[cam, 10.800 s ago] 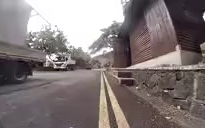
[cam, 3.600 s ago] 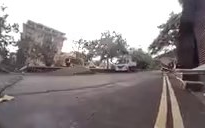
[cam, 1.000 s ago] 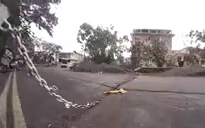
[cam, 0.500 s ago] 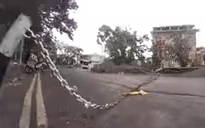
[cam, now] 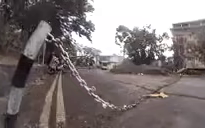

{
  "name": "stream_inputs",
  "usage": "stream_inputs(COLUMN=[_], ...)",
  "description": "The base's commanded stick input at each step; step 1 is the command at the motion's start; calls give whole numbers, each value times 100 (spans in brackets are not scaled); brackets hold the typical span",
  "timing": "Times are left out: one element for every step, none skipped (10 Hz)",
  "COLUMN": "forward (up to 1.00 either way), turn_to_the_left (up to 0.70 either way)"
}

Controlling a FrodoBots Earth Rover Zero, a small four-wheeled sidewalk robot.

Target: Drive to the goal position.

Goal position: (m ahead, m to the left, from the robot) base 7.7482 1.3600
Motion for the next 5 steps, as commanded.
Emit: stream_inputs(forward=[70, 70, 70, 70, 70], turn_to_the_left=[-27, -27, -27, -27, -27])
